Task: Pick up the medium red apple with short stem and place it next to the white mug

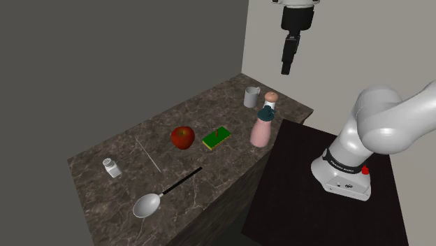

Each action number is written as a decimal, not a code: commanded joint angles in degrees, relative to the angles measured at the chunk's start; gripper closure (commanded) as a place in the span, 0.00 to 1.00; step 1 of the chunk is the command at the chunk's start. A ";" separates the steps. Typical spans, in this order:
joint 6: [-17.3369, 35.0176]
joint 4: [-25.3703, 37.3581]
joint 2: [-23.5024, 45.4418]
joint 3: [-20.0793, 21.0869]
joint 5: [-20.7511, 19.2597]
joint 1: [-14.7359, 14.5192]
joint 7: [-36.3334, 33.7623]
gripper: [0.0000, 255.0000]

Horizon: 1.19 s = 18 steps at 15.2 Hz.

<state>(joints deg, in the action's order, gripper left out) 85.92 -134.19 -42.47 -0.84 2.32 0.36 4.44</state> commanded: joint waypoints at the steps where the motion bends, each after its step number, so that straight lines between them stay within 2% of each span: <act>1: 0.00 0.00 0.00 0.00 0.00 0.00 0.00 0.00; 9: 14.52 -0.08 13.17 2.87 -0.01 -2.14 0.84 0.00; 18: 27.73 5.64 30.77 6.09 -1.84 -3.89 0.73 0.00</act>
<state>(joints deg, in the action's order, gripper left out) 112.17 -129.32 -13.73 4.86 0.75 -3.31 5.30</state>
